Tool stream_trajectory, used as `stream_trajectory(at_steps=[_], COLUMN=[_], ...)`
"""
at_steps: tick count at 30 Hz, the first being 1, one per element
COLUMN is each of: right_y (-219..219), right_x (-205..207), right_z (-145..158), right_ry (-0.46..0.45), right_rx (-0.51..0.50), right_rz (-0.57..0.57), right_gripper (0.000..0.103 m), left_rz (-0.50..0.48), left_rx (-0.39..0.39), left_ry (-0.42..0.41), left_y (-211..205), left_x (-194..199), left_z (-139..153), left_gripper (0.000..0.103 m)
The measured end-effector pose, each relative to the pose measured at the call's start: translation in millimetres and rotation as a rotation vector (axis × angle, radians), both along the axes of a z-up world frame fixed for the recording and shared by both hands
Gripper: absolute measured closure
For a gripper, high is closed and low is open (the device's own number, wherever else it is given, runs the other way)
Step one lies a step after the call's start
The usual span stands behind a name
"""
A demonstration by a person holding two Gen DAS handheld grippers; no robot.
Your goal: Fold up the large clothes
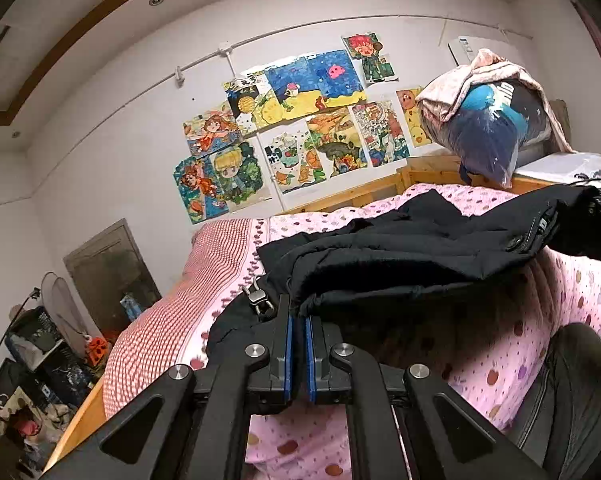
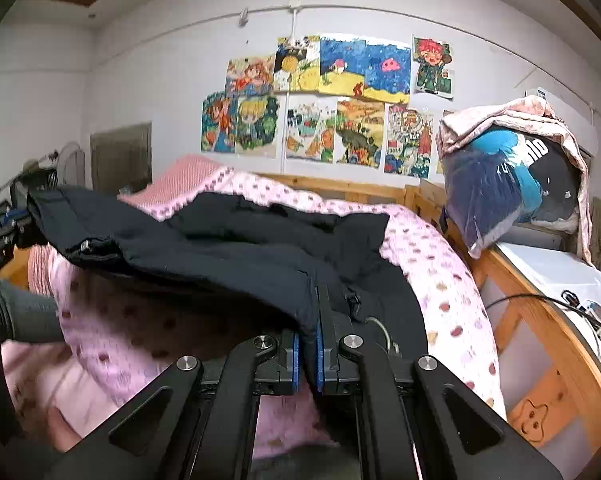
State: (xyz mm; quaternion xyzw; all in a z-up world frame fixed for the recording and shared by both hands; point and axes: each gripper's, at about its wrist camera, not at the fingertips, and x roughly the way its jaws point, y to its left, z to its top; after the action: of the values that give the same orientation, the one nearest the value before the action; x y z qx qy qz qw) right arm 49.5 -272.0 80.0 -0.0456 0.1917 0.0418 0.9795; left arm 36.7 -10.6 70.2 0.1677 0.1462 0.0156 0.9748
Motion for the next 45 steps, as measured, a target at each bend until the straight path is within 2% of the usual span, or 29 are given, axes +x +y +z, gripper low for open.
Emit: stream_trajectory(at_steps=[5, 12, 16, 20, 23, 28, 37, 45], right_y=[5, 18, 33, 47, 54, 63, 73, 85], right_x=[25, 82, 115, 154, 183, 227, 294, 362], right_z=[28, 66, 77, 86, 91, 90, 66, 32], right_ry=[-0.065, -0.128, -0.15, -0.165, -0.159, -0.154, -0.154, -0.119], right_rx=[-0.025, -0.081, -0.132, -0.202, -0.218, -0.226, -0.208, -0.263], right_rz=[0.007, 0.034, 0.037, 0.02, 0.012, -0.017, -0.078, -0.102], right_gripper=[0.097, 0.098, 0.098, 0.098, 0.098, 0.098, 0.097, 0.097], left_rz=[-0.031, -0.044, -0.036, -0.019, -0.01, -0.005, 0.037, 0.07], left_rx=[-0.01, -0.075, -0.082, -0.091, -0.107, -0.176, -0.123, -0.116], left_ry=[0.003, 0.074, 0.108, 0.11, 0.108, 0.098, 0.095, 0.16], left_y=[3, 18, 23, 27, 32, 43, 41, 44], left_x=[23, 93, 137, 178, 209, 259, 331, 406], left_z=[31, 78, 91, 96, 100, 97, 78, 44], left_gripper=[0.097, 0.097, 0.097, 0.097, 0.097, 0.097, 0.097, 0.097])
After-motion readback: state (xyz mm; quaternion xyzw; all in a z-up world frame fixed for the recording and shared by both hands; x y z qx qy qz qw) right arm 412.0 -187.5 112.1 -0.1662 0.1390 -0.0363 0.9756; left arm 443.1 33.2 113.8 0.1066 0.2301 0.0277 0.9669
